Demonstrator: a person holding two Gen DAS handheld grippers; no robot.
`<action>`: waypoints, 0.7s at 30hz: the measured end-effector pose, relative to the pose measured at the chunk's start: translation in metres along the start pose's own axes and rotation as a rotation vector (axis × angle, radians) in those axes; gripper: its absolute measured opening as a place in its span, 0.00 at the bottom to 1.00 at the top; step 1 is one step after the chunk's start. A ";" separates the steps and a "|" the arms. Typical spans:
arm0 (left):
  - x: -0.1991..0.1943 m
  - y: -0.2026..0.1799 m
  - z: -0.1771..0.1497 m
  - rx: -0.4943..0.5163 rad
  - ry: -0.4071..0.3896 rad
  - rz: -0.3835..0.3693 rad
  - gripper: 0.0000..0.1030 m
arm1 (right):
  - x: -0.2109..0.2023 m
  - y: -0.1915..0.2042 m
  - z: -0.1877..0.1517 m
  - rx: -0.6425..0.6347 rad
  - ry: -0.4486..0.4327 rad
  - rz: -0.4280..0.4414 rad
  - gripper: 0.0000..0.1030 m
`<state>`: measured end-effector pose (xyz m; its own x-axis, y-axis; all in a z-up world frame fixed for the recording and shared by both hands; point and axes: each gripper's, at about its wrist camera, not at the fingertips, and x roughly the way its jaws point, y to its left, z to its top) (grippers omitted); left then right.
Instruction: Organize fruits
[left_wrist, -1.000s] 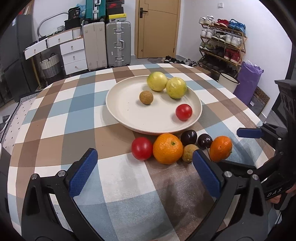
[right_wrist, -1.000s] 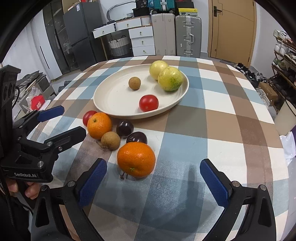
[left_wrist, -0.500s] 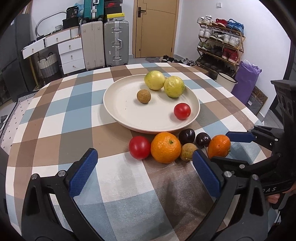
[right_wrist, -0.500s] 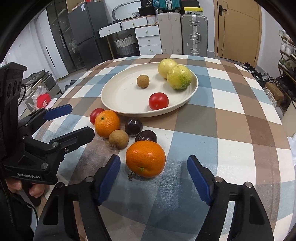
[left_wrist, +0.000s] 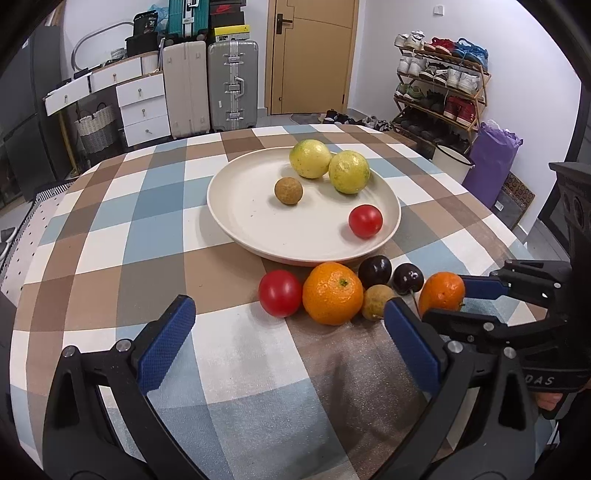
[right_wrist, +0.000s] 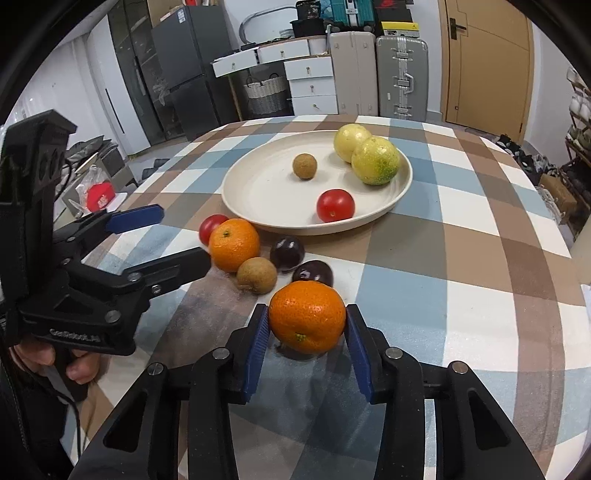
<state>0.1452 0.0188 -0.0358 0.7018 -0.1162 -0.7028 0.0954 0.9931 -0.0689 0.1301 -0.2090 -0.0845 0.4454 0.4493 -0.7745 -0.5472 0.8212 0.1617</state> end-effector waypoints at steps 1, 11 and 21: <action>0.001 0.000 0.000 0.003 0.001 0.003 0.99 | -0.002 0.001 -0.001 -0.005 -0.003 0.005 0.40; 0.000 -0.011 0.001 0.054 -0.025 -0.012 0.82 | -0.026 -0.004 -0.008 0.021 -0.060 0.050 0.40; 0.003 0.024 0.004 -0.094 -0.020 0.028 0.81 | -0.030 -0.014 -0.012 0.046 -0.061 0.036 0.40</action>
<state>0.1525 0.0422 -0.0365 0.7171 -0.0875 -0.6914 0.0096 0.9932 -0.1157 0.1159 -0.2383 -0.0706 0.4689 0.4984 -0.7292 -0.5311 0.8187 0.2181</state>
